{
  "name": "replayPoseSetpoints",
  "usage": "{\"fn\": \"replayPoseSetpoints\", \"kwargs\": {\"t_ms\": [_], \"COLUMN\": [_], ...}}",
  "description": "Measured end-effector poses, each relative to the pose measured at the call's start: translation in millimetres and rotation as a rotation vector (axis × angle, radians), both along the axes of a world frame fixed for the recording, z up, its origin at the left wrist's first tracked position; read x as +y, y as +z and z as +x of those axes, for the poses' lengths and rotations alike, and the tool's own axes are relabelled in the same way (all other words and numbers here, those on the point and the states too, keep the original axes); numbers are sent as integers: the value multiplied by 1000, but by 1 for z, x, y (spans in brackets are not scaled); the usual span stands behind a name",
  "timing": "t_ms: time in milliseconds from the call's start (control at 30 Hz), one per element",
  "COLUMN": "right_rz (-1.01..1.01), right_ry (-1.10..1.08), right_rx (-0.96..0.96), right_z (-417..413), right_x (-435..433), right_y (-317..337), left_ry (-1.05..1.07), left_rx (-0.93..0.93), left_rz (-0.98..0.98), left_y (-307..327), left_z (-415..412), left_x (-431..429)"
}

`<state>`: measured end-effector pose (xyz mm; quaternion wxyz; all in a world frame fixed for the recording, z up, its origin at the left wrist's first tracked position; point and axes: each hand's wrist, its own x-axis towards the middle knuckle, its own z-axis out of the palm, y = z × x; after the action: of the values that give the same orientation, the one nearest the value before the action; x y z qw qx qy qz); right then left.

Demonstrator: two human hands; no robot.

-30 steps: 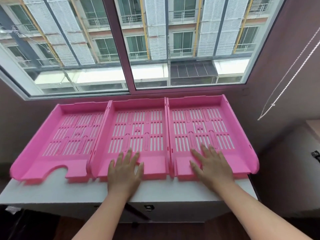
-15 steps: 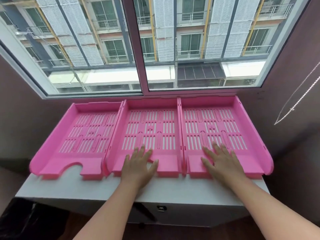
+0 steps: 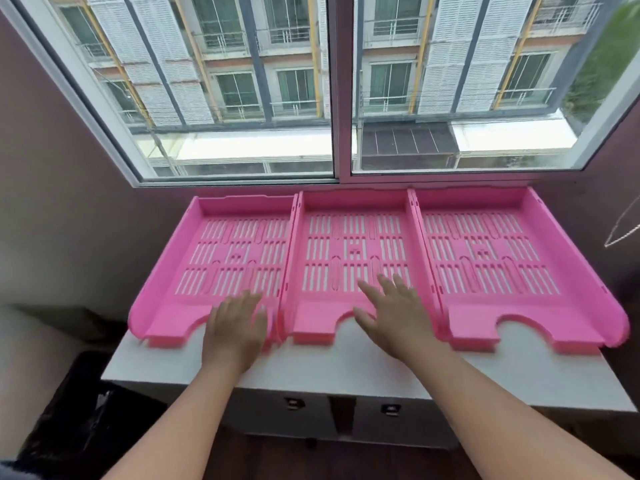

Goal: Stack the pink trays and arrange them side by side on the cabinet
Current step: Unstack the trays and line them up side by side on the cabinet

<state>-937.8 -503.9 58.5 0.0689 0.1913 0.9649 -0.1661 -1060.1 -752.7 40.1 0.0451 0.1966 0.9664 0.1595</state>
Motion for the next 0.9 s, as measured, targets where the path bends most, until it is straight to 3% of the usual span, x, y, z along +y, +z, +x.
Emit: {"fn": "replayPoseSetpoints", "kwargs": {"t_ms": [133,667,900], "right_rz": [77,139,185], "right_ry": [-30,-67,37], "right_rx": [-136,-147,-147], "right_z": [-2,-11,-8], "right_x": [-13,-39,-45], "right_y": [-25,-21,-27], "left_ry": [-73,-217,-222], "left_rx": [9,-10,-9], "left_rz": [-48,9,45], "left_y": [-21,-29,-27], "left_z": [-10,-34,-36], "left_x": [-7,-12,-13]}}
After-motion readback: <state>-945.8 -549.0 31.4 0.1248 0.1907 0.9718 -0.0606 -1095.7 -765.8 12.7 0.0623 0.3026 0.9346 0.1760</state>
